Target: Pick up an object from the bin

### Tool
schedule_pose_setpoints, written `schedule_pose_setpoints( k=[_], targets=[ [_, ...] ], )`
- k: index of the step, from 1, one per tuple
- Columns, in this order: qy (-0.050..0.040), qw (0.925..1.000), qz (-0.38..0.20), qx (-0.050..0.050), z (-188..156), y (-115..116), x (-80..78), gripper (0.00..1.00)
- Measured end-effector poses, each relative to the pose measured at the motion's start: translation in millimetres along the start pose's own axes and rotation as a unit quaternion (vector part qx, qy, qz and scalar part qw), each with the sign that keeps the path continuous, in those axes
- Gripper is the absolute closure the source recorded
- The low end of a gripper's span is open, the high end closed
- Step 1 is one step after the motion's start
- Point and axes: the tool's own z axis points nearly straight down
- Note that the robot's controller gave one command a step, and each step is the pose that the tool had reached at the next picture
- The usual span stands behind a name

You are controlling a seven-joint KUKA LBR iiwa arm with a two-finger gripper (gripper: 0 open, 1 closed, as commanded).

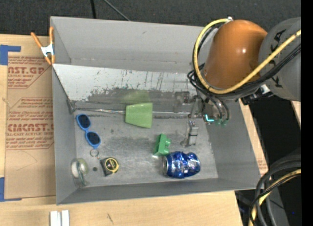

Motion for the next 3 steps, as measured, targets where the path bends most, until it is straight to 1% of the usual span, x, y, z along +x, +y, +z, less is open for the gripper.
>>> schedule_pose_setpoints(
  k=[1, 2, 3],
  targets=[
    [0.0014, 0.9977, -0.068, 0.000, 130.1, -47.8, 33.3, 0.00],
    [-0.0069, 0.9971, -0.076, 0.001, 160.7, -12.4, 30.3, 0.00],
    [-0.0029, 0.9971, -0.076, 0.001, 159.5, -12.9, 31.7, 1.00]
  ],
)
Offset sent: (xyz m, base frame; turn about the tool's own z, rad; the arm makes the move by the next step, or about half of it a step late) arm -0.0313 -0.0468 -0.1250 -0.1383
